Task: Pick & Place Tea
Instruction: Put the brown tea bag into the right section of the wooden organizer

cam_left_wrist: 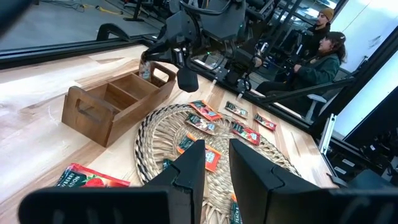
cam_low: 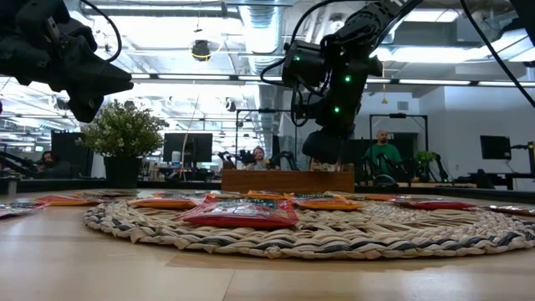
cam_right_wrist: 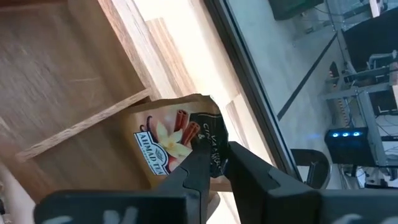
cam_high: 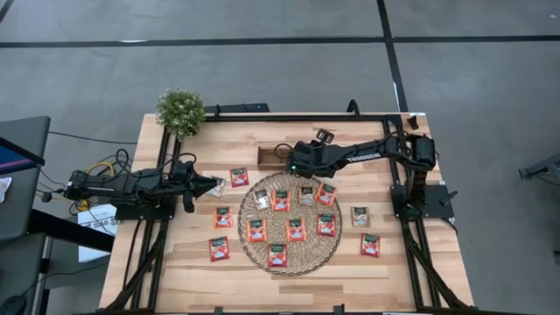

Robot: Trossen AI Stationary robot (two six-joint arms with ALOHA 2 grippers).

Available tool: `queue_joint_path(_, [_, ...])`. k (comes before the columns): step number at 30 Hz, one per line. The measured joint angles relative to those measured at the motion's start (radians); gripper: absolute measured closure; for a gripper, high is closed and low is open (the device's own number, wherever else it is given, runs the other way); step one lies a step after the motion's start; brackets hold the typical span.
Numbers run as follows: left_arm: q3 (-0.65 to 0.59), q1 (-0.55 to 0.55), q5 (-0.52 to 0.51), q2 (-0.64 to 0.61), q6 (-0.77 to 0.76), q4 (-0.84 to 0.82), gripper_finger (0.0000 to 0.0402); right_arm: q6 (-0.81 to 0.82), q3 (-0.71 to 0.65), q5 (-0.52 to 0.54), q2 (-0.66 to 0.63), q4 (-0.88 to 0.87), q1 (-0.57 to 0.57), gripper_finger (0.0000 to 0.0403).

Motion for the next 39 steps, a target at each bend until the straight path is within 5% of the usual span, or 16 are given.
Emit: queue_joint_path(39, [0.000, 0.000, -0.015, 0.000, 0.003, 0.000, 0.0337, -0.088, 0.000, -0.011, 0.000, -0.003, -0.007, 0.0351])
